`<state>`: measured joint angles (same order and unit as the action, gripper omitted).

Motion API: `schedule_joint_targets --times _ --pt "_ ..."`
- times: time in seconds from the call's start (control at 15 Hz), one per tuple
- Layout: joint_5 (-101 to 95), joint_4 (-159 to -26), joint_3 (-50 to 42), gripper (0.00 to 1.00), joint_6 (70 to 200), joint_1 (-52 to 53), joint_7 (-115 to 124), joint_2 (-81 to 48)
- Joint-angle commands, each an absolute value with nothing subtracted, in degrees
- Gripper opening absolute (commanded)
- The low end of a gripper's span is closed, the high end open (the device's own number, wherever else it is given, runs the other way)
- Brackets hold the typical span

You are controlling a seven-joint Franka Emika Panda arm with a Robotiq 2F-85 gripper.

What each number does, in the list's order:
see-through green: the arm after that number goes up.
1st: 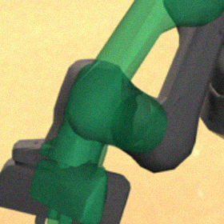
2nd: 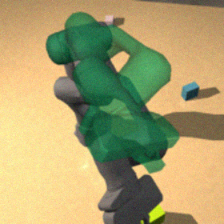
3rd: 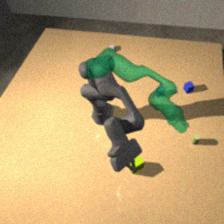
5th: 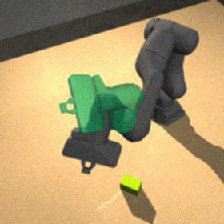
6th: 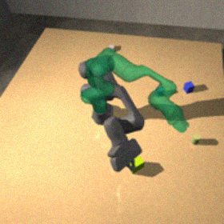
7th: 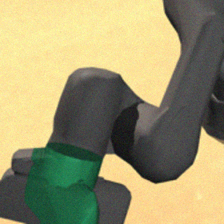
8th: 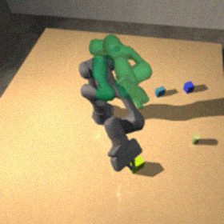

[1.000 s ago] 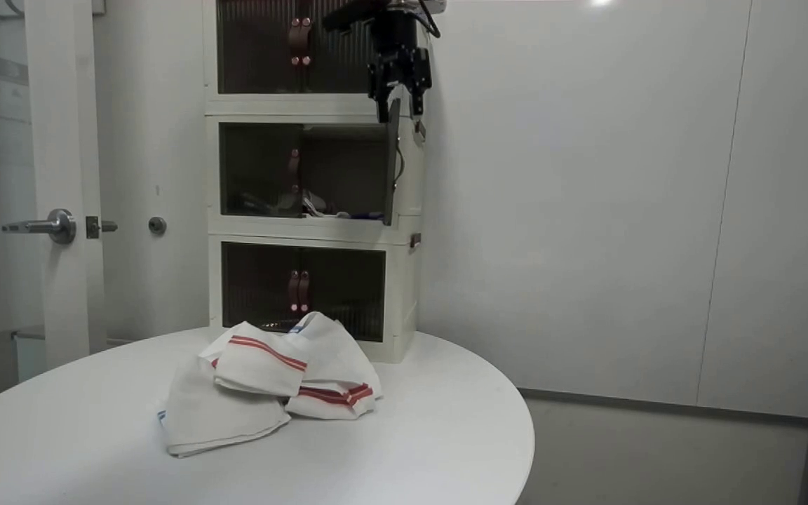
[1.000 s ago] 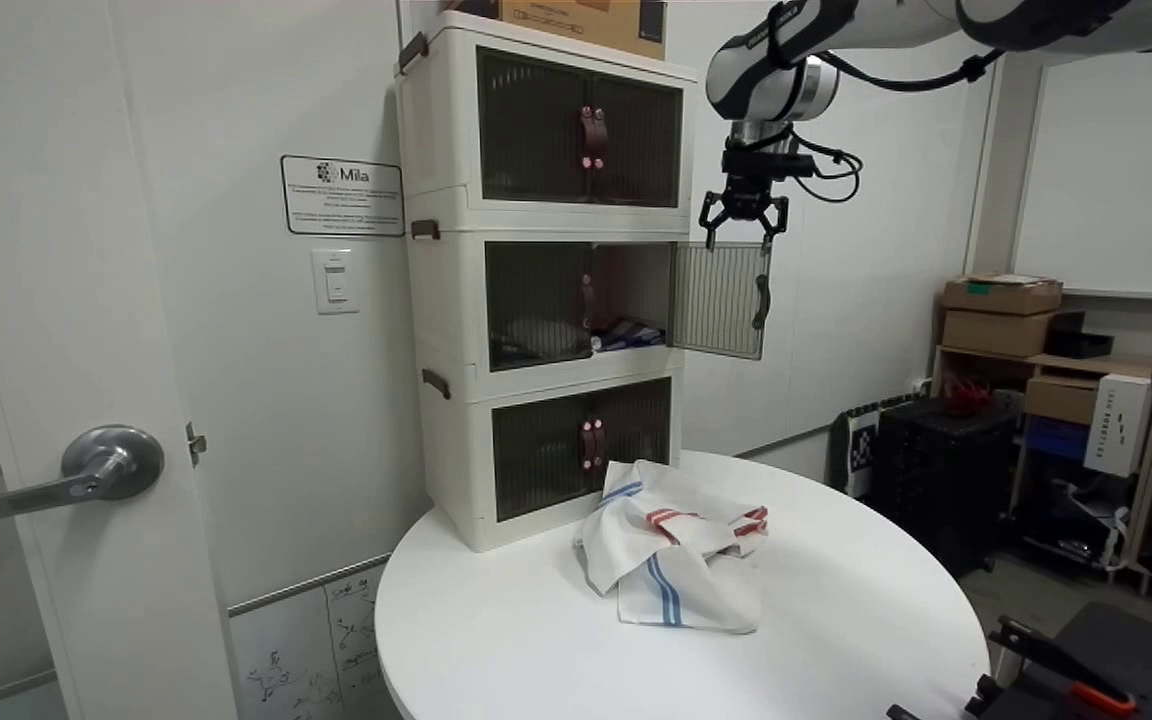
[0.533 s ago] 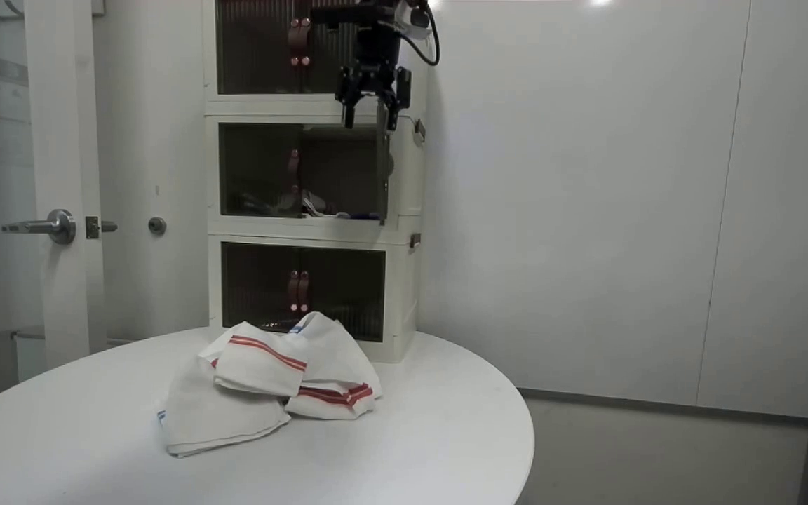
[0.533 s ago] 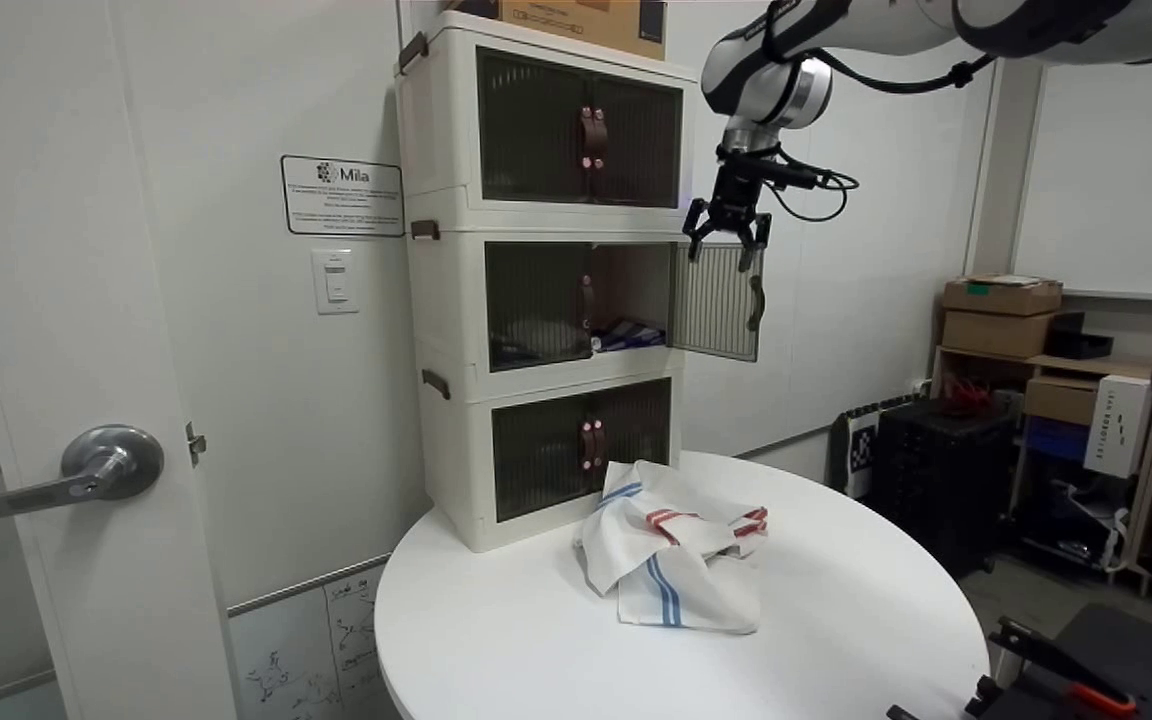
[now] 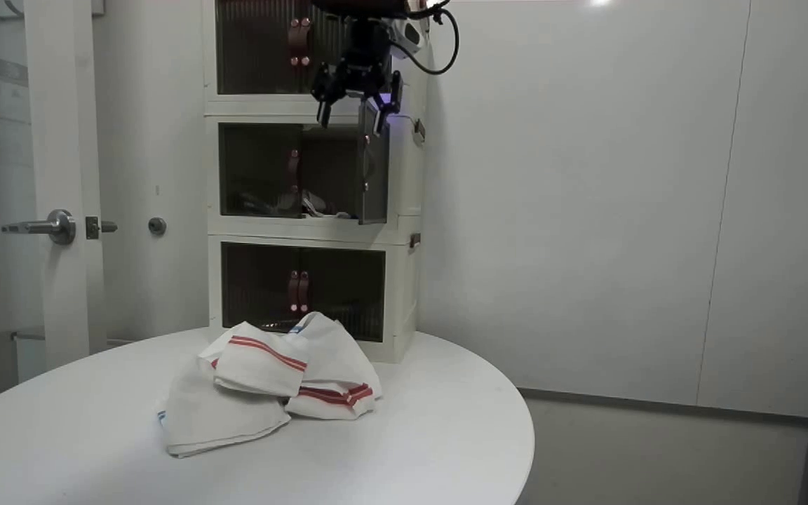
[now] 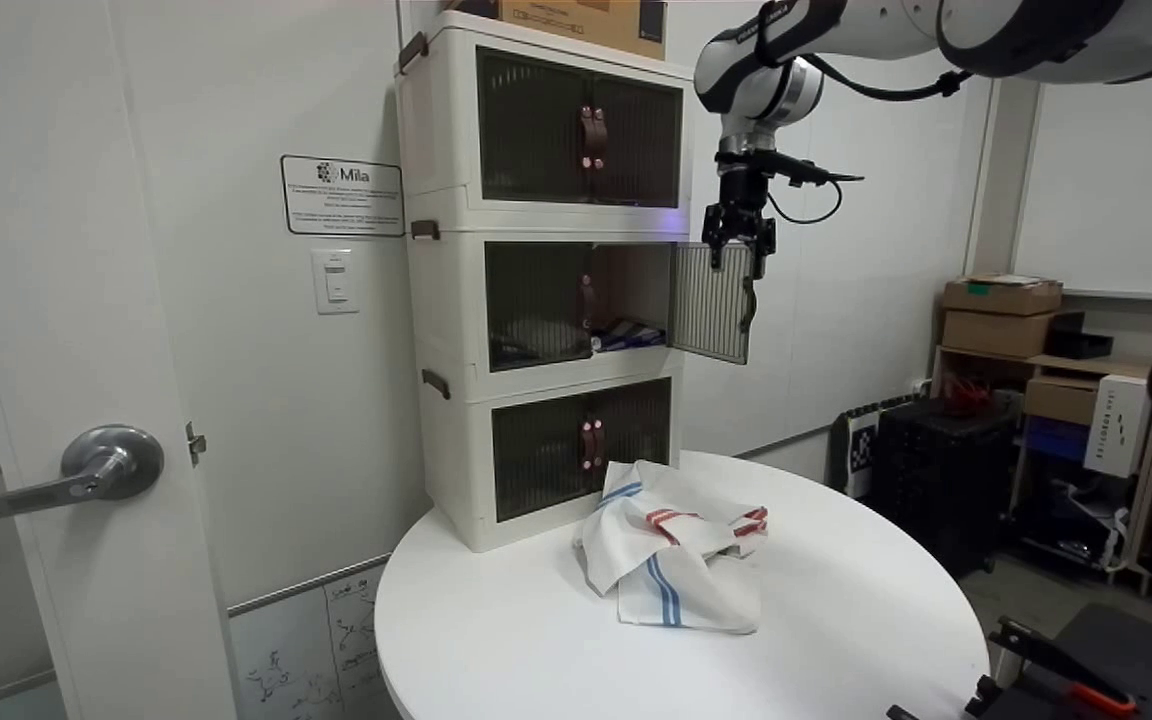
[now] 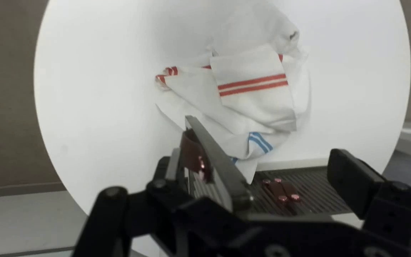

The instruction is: Open the doors of the second shelf of the cabinet

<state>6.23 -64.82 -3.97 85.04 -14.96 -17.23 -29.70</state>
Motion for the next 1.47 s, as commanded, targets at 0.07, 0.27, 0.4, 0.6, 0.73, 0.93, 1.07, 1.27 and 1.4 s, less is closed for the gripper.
schedule_joint_targets --times 0.07,0.27,0.4,0.6,0.73,0.93,1.07,1.27,1.4 --pt "-3.52 -57.34 -4.41 1.00 76.63 -14.26 -27.66 -32.06" --pt "-9.53 -57.02 -4.16 1.00 79.12 -13.38 -34.06 -30.13" --pt "-6.61 -56.74 -3.01 1.00 81.43 -14.27 -34.88 -28.31" --pt "-0.49 -57.49 -1.39 1.00 83.35 -15.21 -33.37 -24.62" --pt "5.12 -59.25 -0.50 1.00 84.80 -15.80 -32.39 -20.90" --pt "11.89 -61.50 -0.18 1.00 87.25 -15.38 -28.22 -16.41" --pt "12.51 -63.42 -0.25 1.00 90.22 -13.52 -22.96 -14.86" --pt "10.40 -67.22 0.78 1.00 96.96 -9.68 -14.66 -14.83" --pt "9.76 -69.74 1.43 1.00 102.80 -7.05 -9.03 -15.82"
